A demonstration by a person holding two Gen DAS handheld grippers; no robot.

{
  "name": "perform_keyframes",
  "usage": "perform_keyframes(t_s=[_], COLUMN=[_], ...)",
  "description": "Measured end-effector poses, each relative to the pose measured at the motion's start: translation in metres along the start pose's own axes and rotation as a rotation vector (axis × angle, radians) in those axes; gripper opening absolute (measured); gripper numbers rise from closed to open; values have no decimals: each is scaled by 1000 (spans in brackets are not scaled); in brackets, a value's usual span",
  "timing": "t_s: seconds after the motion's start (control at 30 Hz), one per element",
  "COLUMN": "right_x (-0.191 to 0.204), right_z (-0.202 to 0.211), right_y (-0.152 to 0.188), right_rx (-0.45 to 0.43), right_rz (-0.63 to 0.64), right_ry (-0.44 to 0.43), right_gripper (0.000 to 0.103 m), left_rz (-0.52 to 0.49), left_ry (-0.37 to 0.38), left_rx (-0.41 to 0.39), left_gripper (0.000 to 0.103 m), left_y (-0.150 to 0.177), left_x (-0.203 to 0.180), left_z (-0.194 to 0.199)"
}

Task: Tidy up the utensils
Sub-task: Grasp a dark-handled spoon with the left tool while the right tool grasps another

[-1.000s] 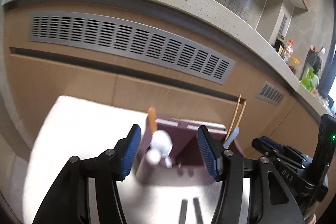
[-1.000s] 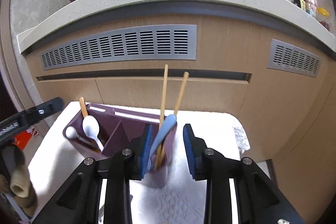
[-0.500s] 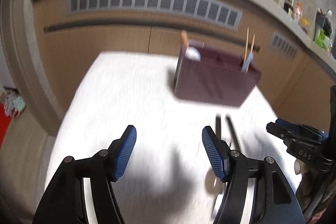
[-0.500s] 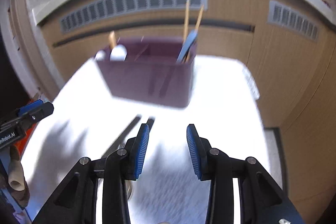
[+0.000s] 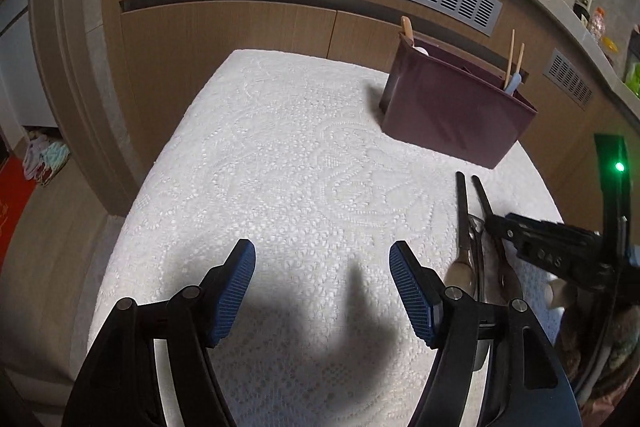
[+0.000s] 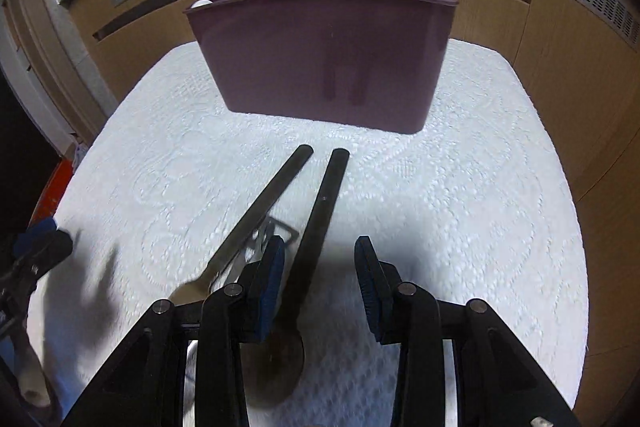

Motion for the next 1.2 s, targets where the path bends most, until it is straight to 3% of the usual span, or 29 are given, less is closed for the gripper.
perform_keyframes(t_s=[0.13,0.2,0.27,0.53,0.83,0.87,0.97,1.07,1.2], right_x=[3,0,-5,-58,-79,-80,-82,-85,-88], right_z=[-7,-6,0,42,64,64,66,69,74], right_y=[-3,-2,2,38,72,72,70,70,68], right_rx=[5,5,0,-24,-52,-59,-83,-114,-150], right_rz=[6,13,13,-38,-103,-109,-121,-133,-145], right_ry=[13,21,21,87,53,42,27,28,19], right_gripper=[28,14,11,11,11,11,13,24,32], left_rz=[-23,-43,-61,-163,-282,-295,-339,-388,-470], left_ry=[29,44,53,139,233,241,262,254,193], left_rx=[16,27,35,81,147,147,151,162,173], left_gripper=[70,70,70,70,70,67,44,30,29], left_y=[3,6,8,21,41,42,45,45,38], left_x=[-12,-20,-28,-73,-127,-131,-142,-147,-150], left_z=[-1,-2,-3,-3,-6,-6,-5,-7,-18])
Point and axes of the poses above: each gripper's, at about its wrist camera, not at the fingertips, and z roughly against the way its jaws point, x to its left, y to its underside, the point moved 8 cm from there along -z, roughly the way its jaws point, and after that the axes turned 5 degrees about -y, right-handed, at the moved point
